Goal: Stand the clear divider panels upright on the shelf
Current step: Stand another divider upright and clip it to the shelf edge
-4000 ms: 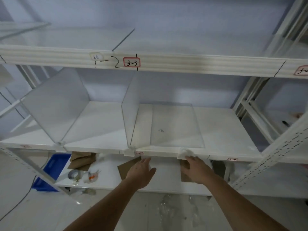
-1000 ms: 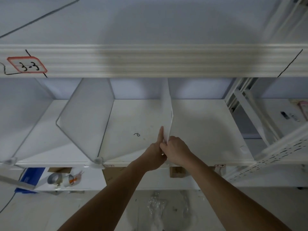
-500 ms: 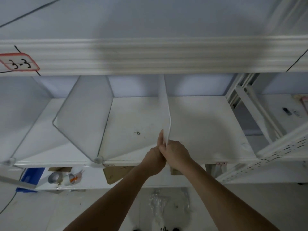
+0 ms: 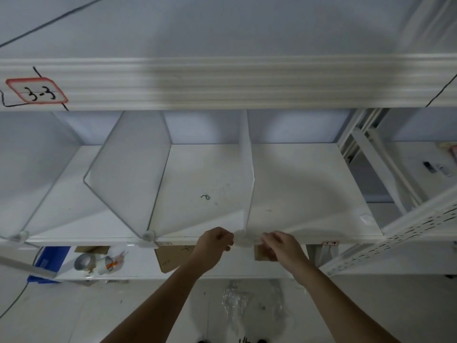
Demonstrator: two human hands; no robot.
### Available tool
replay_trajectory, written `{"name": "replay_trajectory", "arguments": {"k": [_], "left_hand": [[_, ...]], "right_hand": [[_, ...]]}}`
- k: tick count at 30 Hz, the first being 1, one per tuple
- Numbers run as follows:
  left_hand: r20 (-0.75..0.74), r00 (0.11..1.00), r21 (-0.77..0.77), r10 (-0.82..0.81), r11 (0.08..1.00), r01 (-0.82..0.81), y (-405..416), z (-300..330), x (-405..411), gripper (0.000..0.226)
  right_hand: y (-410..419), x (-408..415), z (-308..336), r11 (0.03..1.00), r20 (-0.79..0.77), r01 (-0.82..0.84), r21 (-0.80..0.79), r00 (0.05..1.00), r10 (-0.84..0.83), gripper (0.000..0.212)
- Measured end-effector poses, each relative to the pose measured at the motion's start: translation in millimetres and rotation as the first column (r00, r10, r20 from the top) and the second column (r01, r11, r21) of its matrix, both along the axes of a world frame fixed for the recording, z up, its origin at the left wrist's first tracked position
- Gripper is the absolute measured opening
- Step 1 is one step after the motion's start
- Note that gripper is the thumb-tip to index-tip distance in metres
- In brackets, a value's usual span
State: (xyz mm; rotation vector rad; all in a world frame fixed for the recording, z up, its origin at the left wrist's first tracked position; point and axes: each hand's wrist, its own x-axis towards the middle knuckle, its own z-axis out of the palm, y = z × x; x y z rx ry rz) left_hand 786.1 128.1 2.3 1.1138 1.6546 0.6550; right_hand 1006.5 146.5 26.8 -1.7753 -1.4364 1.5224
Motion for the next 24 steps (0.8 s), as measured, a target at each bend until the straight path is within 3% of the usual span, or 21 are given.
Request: {"name": "replay_trajectory", "arguments": {"k": [3, 8, 11, 14, 20, 24], "left_hand": [[0.175, 0.969, -0.205, 0.172, 0.97, -0.135, -8.0, -8.0, 3.1, 0.03], [0.234, 0.936, -0.46, 0.264, 0.878, -0.132, -11.5, -35.2, 12.9, 0.066], [0.318, 0.887, -0.481, 0.335, 0.863, -0.154, -5.2, -44.1, 25.3, 0.078], [0.427, 0.815, -0.448, 0.393, 0.874, -0.187, 0.4, -47.3, 39.4, 0.066], [0.516, 0.634, -0.448, 0.576, 0.812, -0.374, 8.4, -65.7, 48.7, 0.071], [0.558, 0.582, -0.453, 0.591, 0.805, -0.383, 13.7, -76.9, 43.8, 0.094]], "right_hand": [[-7.1, -0.1, -24.5, 0.97, -0.082, 0.096, -0.222, 0.99, -0.117, 0.045], [-5.8, -18.1, -53.7, 0.824, -0.194, 0.271, -0.497, 0.891, -0.41, 0.055], [-1.3, -35.2, -59.6, 0.797, -0.285, 0.248, -0.551, 0.842, -0.459, 0.053], [1.1, -50.3, -62.3, 0.797, -0.374, 0.249, -0.551, 0.78, -0.502, 0.042], [4.3, -67.3, -70.2, 0.75, -0.427, 0.297, -0.592, 0.673, -0.604, 0.037], [9.2, -63.6, -72.9, 0.744, -0.445, 0.287, -0.604, 0.653, -0.613, 0.038]]}}
